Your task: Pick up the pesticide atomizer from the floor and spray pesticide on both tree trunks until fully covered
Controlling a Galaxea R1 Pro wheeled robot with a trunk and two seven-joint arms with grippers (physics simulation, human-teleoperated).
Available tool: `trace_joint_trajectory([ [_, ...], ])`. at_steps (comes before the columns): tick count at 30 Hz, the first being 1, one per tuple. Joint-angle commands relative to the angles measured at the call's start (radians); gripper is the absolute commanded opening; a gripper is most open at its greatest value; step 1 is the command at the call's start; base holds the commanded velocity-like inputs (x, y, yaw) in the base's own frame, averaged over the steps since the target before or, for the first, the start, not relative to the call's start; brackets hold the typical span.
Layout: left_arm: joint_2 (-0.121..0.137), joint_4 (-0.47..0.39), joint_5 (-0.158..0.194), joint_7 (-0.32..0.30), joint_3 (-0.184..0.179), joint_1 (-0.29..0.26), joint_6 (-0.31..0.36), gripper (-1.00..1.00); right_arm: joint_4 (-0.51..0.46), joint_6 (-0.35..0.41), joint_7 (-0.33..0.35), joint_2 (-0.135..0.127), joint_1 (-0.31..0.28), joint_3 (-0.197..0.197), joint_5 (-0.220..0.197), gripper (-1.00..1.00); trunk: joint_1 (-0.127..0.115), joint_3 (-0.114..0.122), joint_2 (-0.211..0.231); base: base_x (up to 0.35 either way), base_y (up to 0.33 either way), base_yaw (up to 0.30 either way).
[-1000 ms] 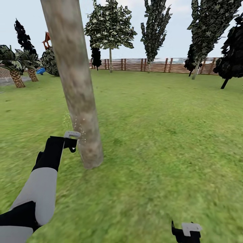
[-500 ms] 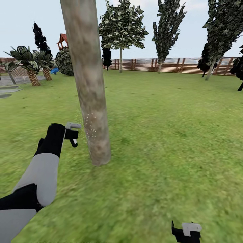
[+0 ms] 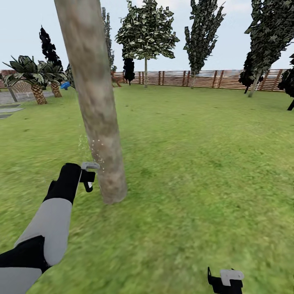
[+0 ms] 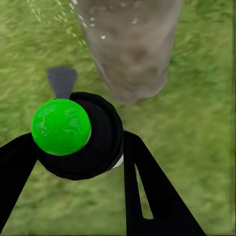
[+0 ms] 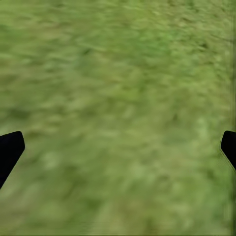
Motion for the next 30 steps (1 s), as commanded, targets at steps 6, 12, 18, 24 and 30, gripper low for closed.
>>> trace_joint_trajectory([
  [6,-0.016,0.0,0.003,0.001,0.004,0.005,0.0,-1.0,0.0,0.0,0.0,0.0,0.0,0.0,0.0,1.0,0.0,0.0,0.0,0.153,-0.253,0.0],
  [12,-0.02,-0.01,0.001,0.002,0.004,0.005,0.0,-1.0,0.0,0.0,0.0,0.0,0.0,0.0,0.0,1.0,0.0,0.0,0.0,0.207,-0.217,0.001],
  [18,0.04,-0.013,-0.003,0.001,0.004,0.018,0.0,-1.0,0.0,0.0,0.0,0.0,0.0,0.0,0.0,1.0,0.0,0.0,0.0,0.24,-0.186,0.183],
  [24,0.02,-0.001,0.001,0.002,-0.009,0.061,-0.005,-1.0,0.0,0.0,0.0,0.0,0.0,0.0,0.0,1.0,0.0,0.0,0.0,0.178,-0.209,0.039],
  [30,0.008,0.001,0.001,0.002,-0.032,0.079,-0.007,-1.0,0.0,0.0,0.0,0.0,0.0,0.0,0.0,1.0,0.0,0.0,0.0,0.097,-0.245,0.001],
])
